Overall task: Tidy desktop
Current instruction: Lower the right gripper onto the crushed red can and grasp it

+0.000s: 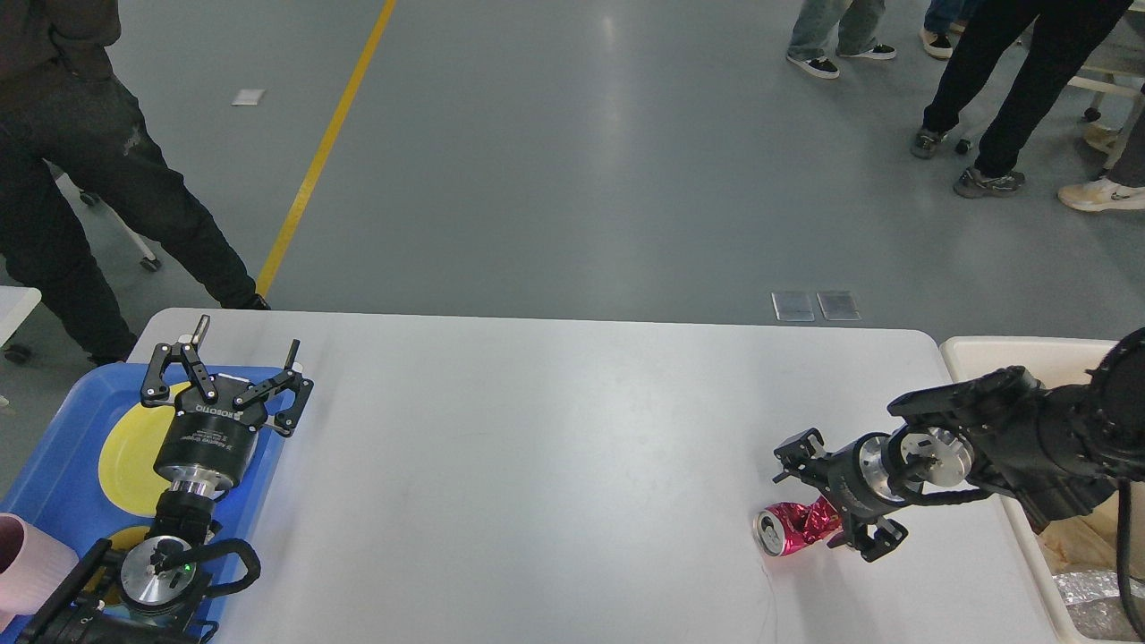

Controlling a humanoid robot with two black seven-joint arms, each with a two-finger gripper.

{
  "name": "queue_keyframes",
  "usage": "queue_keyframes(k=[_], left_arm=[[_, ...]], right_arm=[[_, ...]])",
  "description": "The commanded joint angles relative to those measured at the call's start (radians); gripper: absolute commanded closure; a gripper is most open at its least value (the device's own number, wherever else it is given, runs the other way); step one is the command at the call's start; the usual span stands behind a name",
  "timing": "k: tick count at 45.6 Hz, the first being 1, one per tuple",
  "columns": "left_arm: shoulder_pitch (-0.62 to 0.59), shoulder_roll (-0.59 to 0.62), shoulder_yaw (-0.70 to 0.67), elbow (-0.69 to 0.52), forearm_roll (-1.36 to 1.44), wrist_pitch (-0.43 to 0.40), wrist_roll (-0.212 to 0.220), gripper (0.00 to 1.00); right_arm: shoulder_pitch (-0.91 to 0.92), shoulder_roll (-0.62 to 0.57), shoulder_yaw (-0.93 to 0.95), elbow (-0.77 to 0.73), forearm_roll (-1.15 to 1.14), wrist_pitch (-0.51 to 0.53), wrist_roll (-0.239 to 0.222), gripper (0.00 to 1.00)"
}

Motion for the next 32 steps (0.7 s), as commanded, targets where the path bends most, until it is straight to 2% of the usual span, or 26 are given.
queue_keyframes(k=[1,7,10,15,21,26,27,32], left_arm=[[0.000,-0.001,0.000,0.000,0.000,0.000,0.000,0.03],[0.000,-0.001,0.000,0.000,0.000,0.000,0.000,0.03],[0.000,-0.001,0.000,0.000,-0.001,0.000,0.000,0.03],[0.000,-0.001,0.000,0.000,0.000,0.000,0.000,0.03],[0.000,-0.001,0.000,0.000,0.000,0.000,0.000,0.03],[0.000,-0.001,0.000,0.000,0.000,0.000,0.000,0.03],[0.000,-0.001,0.000,0.000,0.000,0.000,0.000,0.03],[0.000,-0.001,0.000,0.000,0.000,0.000,0.000,0.03]], right_arm=[[-0.028,0.004,0.014,-0.016,-0.001,0.001,0.000,0.01],[-0.045,0.006,0.016,-0.048,-0.001,0.000,0.000,0.05],[-0.062,0.010,0.016,-0.062,-0.001,0.000,0.000,0.11],[-0.072,0.011,0.024,-0.064,-0.001,0.000,0.000,0.35],[-0.081,0.012,0.031,-0.062,-0.001,0.000,0.000,0.60],[-0.079,0.012,0.044,-0.056,-0.001,0.003,0.000,0.96],[-0.078,0.012,0.044,-0.053,-0.001,0.003,0.000,1.00],[-0.072,0.012,0.039,-0.047,-0.005,0.004,-0.009,1.00]])
